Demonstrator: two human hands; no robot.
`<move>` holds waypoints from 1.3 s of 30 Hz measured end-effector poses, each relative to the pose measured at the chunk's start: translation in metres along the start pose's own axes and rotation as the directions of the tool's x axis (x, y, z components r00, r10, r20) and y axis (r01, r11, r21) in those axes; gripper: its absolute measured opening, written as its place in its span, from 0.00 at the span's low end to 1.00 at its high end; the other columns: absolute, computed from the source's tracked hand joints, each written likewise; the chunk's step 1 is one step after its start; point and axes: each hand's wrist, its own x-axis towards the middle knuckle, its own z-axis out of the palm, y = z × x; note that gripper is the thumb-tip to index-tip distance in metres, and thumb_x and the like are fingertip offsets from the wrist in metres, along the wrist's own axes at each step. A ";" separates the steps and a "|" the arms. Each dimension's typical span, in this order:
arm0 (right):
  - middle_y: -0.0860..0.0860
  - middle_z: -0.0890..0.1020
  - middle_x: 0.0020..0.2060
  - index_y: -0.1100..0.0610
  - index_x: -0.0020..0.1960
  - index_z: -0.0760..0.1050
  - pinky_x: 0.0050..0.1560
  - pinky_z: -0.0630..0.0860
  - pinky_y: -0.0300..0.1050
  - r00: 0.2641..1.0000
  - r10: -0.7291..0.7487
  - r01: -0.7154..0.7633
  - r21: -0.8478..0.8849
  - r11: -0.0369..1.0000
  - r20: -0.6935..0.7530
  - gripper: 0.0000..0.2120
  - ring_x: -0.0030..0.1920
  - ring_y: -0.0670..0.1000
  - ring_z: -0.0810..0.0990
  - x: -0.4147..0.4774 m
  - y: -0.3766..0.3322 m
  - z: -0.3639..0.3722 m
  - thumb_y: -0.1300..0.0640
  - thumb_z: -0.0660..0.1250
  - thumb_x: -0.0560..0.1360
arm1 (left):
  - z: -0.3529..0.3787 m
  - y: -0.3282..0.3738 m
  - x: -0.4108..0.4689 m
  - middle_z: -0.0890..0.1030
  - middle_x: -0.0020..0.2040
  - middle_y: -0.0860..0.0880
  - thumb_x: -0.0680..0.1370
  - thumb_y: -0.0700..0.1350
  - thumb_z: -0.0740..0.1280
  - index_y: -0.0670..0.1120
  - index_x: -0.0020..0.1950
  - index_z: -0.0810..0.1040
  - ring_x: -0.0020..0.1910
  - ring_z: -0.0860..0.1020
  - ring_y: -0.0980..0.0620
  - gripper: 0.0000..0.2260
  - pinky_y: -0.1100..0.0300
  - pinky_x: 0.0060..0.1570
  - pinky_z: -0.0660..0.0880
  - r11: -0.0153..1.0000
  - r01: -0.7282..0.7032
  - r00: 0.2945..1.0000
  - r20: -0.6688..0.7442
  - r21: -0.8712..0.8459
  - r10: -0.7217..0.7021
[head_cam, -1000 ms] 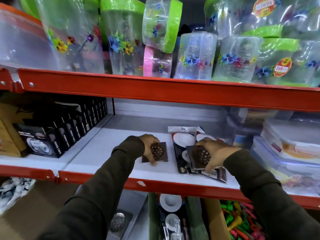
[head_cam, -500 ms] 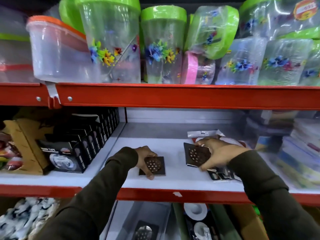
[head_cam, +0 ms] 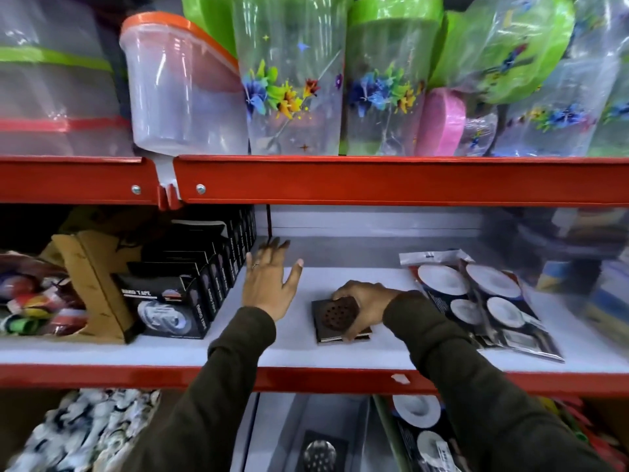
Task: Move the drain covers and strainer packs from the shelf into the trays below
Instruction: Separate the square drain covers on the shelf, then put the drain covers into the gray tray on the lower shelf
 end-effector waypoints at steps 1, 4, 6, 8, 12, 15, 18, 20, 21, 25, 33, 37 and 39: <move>0.44 0.75 0.64 0.42 0.64 0.73 0.66 0.73 0.54 1.000 0.005 -0.005 -0.001 1.000 0.010 0.39 0.63 0.55 0.75 0.005 0.000 0.004 0.40 0.80 0.55 | 0.001 -0.001 -0.001 0.66 0.77 0.46 0.79 0.63 0.48 0.48 0.77 0.63 0.78 0.61 0.45 0.31 0.44 0.79 0.48 1.000 0.006 1.000 -0.006 -0.004 -0.006; 0.44 0.74 0.66 0.44 0.67 0.71 0.68 0.72 0.53 1.000 0.015 -0.016 0.018 1.000 0.015 0.41 0.65 0.54 0.74 0.011 -0.001 0.009 0.42 0.81 0.57 | 0.000 -0.004 -0.007 0.63 0.78 0.46 0.81 0.60 0.52 0.49 0.77 0.63 0.79 0.57 0.46 0.27 0.44 0.79 0.47 1.000 0.020 1.000 -0.002 -0.011 -0.020; 0.44 0.73 0.68 0.44 0.69 0.70 0.69 0.71 0.53 1.000 0.018 -0.018 0.025 1.000 0.010 0.43 0.67 0.53 0.73 0.011 0.001 0.011 0.41 0.81 0.57 | 0.000 -0.005 -0.009 0.62 0.79 0.46 0.82 0.60 0.52 0.49 0.77 0.63 0.81 0.54 0.46 0.26 0.44 0.80 0.44 0.999 0.039 0.999 0.011 -0.002 -0.039; 0.44 0.71 0.70 0.44 0.71 0.68 0.71 0.69 0.52 1.000 0.006 -0.006 0.044 0.999 -0.007 0.45 0.69 0.53 0.71 0.009 0.005 0.013 0.39 0.80 0.57 | 0.000 -0.004 -0.011 0.61 0.79 0.46 0.82 0.59 0.51 0.50 0.78 0.62 0.81 0.52 0.46 0.26 0.44 0.80 0.43 0.999 0.051 0.998 0.030 0.009 -0.051; 0.47 0.65 0.76 0.46 0.75 0.63 0.75 0.61 0.52 0.985 -0.048 0.062 0.080 0.995 -0.167 0.36 0.74 0.54 0.65 -0.005 0.012 0.011 0.38 0.70 0.71 | 0.004 0.010 -0.016 0.59 0.80 0.46 0.82 0.58 0.50 0.50 0.78 0.60 0.81 0.50 0.46 0.26 0.43 0.79 0.43 0.997 0.031 0.998 0.052 0.072 -0.035; 0.50 0.66 0.75 0.48 0.75 0.63 0.76 0.56 0.55 0.943 -0.058 0.071 0.028 0.997 -0.327 0.24 0.75 0.54 0.64 -0.018 0.029 0.003 0.45 0.58 0.81 | 0.010 0.031 -0.017 0.58 0.81 0.48 0.82 0.58 0.50 0.51 0.79 0.59 0.81 0.50 0.47 0.26 0.44 0.79 0.41 0.993 0.010 0.998 0.067 0.117 -0.018; 0.49 0.67 0.75 0.47 0.74 0.65 0.77 0.55 0.57 0.922 -0.024 0.037 0.025 0.999 -0.386 0.20 0.75 0.54 0.65 -0.032 0.055 -0.005 0.49 0.56 0.82 | 0.021 0.062 -0.018 0.57 0.81 0.49 0.82 0.58 0.50 0.51 0.79 0.59 0.81 0.49 0.47 0.26 0.45 0.79 0.40 0.993 -0.007 0.997 0.083 0.122 -0.003; 0.49 0.67 0.75 0.46 0.74 0.65 0.78 0.52 0.56 0.916 -0.009 0.013 0.006 1.000 -0.400 0.20 0.76 0.53 0.64 -0.047 0.079 -0.011 0.50 0.55 0.82 | 0.033 0.094 -0.022 0.57 0.81 0.49 0.82 0.58 0.51 0.51 0.79 0.59 0.81 0.50 0.47 0.26 0.45 0.79 0.40 0.993 -0.027 0.996 0.092 0.111 0.017; 0.49 0.67 0.75 0.45 0.73 0.64 0.78 0.50 0.56 0.913 0.000 0.001 0.004 1.000 -0.408 0.20 0.76 0.53 0.63 -0.052 0.086 -0.012 0.51 0.55 0.82 | 0.037 0.104 -0.023 0.58 0.80 0.50 0.82 0.57 0.51 0.51 0.79 0.59 0.81 0.51 0.47 0.25 0.46 0.79 0.39 0.994 -0.037 0.995 0.099 0.102 0.027; 0.51 0.69 0.74 0.46 0.73 0.66 0.76 0.53 0.58 0.856 0.136 -0.141 0.027 0.990 -0.499 0.20 0.75 0.56 0.64 -0.084 0.129 -0.020 0.51 0.56 0.81 | 0.062 0.162 -0.028 0.65 0.77 0.49 0.82 0.56 0.53 0.50 0.77 0.62 0.78 0.60 0.47 0.24 0.47 0.80 0.48 0.995 -0.073 0.988 0.139 0.068 0.063; 0.61 0.65 0.74 0.56 0.78 0.53 0.73 0.52 0.64 0.627 0.716 -0.687 0.215 0.694 -0.308 0.32 0.74 0.63 0.62 -0.138 0.218 -0.019 0.42 0.53 0.79 | 0.120 0.275 -0.035 0.73 0.70 0.45 0.81 0.56 0.53 0.49 0.72 0.71 0.69 0.70 0.42 0.22 0.48 0.68 0.64 0.999 0.005 0.922 0.387 0.038 -0.019; 0.61 0.70 0.69 0.57 0.72 0.62 0.71 0.58 0.62 0.673 0.680 -0.616 0.286 0.734 -0.291 0.27 0.71 0.63 0.66 -0.144 0.233 -0.013 0.43 0.55 0.78 | 0.143 0.301 -0.041 0.76 0.64 0.43 0.80 0.56 0.54 0.48 0.63 0.75 0.65 0.73 0.42 0.19 0.47 0.64 0.64 0.994 0.013 0.848 0.525 0.105 -0.066; 0.60 0.69 0.68 0.54 0.75 0.60 0.69 0.64 0.60 0.742 0.593 -0.470 0.389 0.793 -0.312 0.29 0.69 0.64 0.68 -0.141 0.235 -0.014 0.46 0.61 0.77 | 0.145 0.303 -0.044 0.76 0.64 0.43 0.80 0.53 0.56 0.46 0.64 0.73 0.65 0.72 0.42 0.17 0.47 0.63 0.64 0.993 0.060 0.865 0.491 0.100 -0.101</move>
